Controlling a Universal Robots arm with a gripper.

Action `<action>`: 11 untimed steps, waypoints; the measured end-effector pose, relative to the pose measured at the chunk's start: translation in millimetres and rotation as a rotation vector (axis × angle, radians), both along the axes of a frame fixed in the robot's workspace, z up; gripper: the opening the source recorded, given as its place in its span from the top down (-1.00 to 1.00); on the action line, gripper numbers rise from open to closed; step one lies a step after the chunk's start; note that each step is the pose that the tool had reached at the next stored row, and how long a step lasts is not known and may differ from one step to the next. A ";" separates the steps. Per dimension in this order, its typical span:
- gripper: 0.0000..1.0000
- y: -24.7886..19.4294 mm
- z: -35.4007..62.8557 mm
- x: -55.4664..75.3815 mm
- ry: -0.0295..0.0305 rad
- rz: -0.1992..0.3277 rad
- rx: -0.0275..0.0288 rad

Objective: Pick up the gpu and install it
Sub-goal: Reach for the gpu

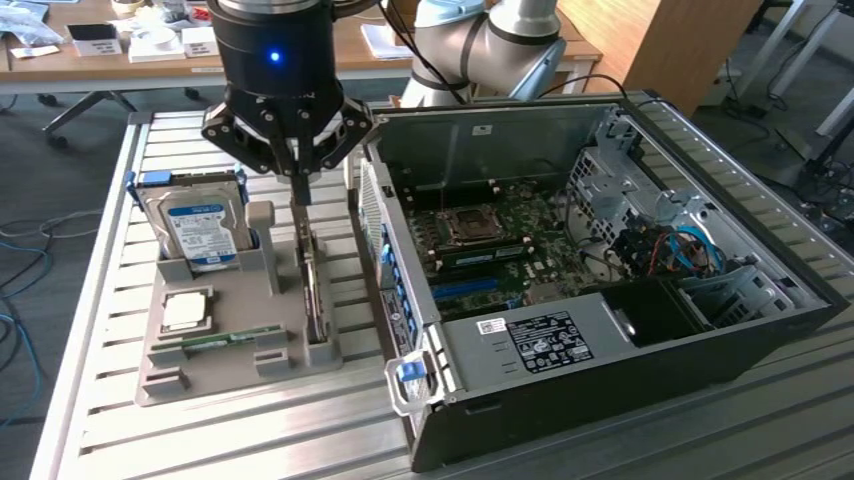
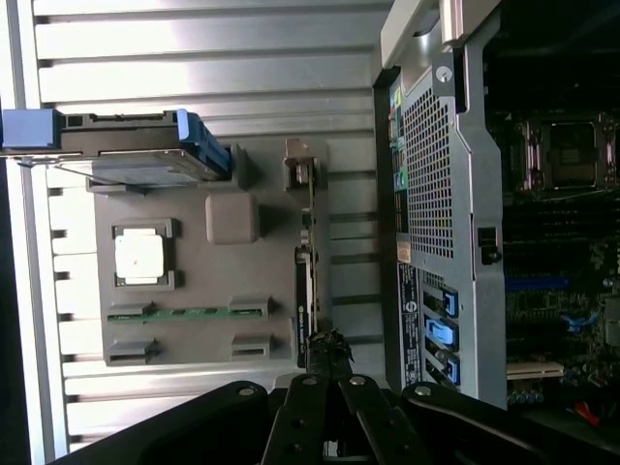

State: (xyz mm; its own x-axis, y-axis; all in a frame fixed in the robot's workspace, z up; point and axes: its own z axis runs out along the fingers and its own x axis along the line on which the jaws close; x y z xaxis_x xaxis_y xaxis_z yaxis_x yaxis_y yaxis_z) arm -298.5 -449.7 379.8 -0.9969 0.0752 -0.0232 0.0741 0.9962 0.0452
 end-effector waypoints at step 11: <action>0.79 -3.2 -0.3 -2.4 -0.0001 0.000 0.0000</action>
State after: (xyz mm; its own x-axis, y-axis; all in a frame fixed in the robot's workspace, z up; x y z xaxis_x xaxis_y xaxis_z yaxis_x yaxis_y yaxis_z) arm -300.9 -452.9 379.5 -0.9969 0.0751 -0.0233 0.0740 0.9962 0.0452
